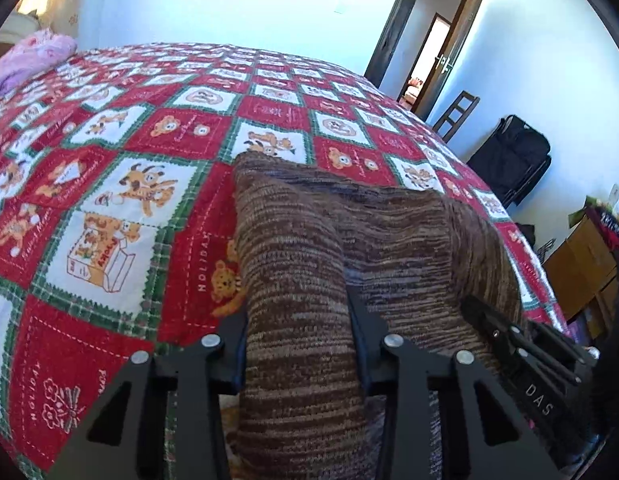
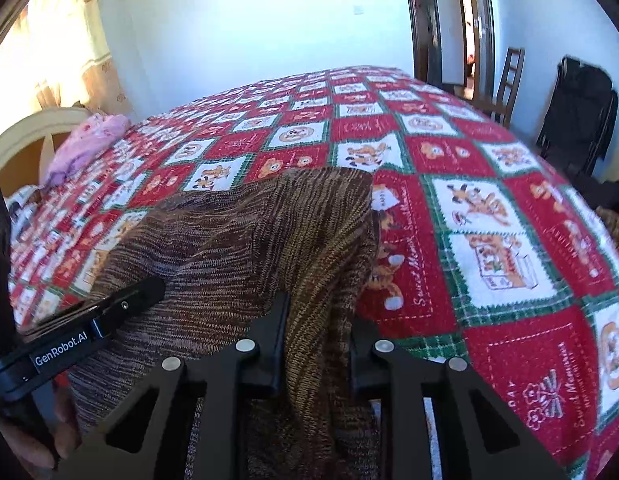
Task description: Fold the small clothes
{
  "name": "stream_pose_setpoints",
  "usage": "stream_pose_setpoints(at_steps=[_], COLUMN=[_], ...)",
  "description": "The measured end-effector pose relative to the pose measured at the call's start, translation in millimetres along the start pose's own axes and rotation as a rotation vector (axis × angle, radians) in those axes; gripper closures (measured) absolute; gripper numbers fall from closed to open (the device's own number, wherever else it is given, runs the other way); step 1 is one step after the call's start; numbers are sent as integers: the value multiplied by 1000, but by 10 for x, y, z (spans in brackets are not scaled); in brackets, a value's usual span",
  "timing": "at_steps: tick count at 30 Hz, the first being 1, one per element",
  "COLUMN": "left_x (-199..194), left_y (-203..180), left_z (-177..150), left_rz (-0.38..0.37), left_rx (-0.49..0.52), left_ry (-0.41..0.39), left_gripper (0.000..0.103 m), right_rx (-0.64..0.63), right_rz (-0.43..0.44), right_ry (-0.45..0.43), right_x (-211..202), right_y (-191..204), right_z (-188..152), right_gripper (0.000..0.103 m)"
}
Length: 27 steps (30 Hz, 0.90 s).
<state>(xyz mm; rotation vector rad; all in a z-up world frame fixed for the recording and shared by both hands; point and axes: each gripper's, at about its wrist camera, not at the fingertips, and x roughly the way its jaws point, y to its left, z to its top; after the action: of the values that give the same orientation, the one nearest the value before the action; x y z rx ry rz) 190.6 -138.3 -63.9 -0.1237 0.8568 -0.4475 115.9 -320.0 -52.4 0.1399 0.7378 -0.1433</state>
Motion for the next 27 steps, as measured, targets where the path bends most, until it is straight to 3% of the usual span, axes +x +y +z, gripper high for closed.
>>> stream_pose_setpoints(at_steps=[7,16,22,27], left_x=[-142,-774,-1147,-1327], left_y=[-138,-196,-136,141], left_z=[3,15,-104,-259], left_rz=[55,51,78,94], left_rx=[75,103,131,82], left_ry=[-16,-100,-126,-92], left_gripper=[74,74,74,74], right_rx=[-107,-86,-6,-14], right_rz=[-116,-86,-6,53], right_ry=[-56,-197,-202,-190], right_x=[-203,-965,-1275,-1431], right_y=[265,547,664,910], right_z=[1,-47,-130,-297], right_gripper=[84,84,84,84])
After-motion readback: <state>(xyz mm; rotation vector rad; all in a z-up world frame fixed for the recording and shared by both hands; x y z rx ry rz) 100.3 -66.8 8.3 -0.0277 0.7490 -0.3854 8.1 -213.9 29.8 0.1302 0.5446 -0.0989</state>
